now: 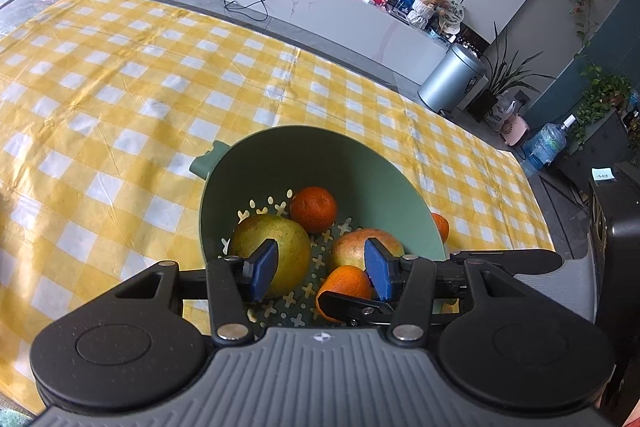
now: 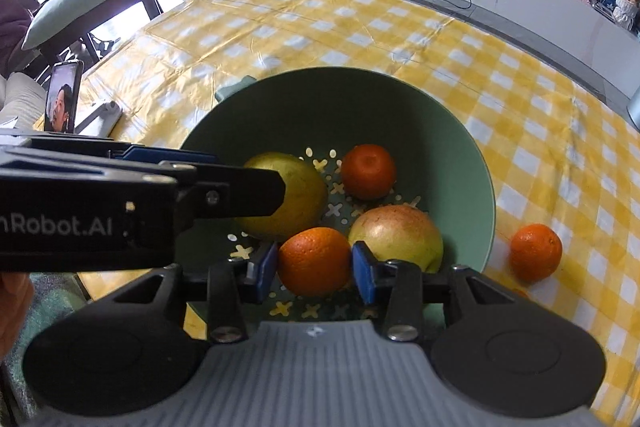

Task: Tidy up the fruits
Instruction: 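Open both tools to drop the oranges and lift out of the colander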

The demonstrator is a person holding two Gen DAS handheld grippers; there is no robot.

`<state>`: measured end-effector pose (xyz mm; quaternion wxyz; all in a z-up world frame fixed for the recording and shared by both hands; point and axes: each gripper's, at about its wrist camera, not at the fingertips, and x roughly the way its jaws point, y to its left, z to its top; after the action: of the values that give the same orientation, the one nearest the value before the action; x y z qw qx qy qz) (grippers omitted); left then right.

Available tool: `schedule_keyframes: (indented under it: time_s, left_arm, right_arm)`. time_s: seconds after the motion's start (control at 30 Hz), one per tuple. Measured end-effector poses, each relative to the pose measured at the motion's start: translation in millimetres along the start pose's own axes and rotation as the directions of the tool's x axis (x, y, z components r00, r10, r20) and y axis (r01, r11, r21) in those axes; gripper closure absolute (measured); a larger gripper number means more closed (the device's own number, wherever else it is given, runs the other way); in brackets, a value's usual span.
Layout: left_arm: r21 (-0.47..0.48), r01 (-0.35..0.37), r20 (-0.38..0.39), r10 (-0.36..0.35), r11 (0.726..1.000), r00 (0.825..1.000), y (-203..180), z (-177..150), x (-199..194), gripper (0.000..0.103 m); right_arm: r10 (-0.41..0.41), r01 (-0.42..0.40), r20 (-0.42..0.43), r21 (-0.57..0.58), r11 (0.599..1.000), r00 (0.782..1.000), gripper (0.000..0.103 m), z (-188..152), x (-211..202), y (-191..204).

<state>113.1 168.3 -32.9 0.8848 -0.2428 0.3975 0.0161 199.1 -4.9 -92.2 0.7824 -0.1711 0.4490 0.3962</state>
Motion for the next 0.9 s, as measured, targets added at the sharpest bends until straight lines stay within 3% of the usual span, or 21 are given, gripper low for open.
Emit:
schedule_keyframes:
  time_s: [0.33,0.67,0.9]
  left_arm:
    - [-0.003,-0.009,-0.016,0.009,1.000,1.000,0,-2,4,0.045]
    - [0.030,0.002,0.029,-0.003,1.000,1.000,-13,0,-7,0.045]
    - [0.080,0.013,0.063,-0.018,0.997,0.998,-35,-1,-17,0.045]
  right_arm:
    - [0.010,-0.010,-0.041,0.000,1.000,0.999,0.064,0,7,1]
    - [-0.024,0.024,0.051,0.009,1.000,0.998,0.060,-3,-26,-5]
    - [-0.091,0.079,0.168,0.080,0.994,0.982,0.059,-21,-68,-25]
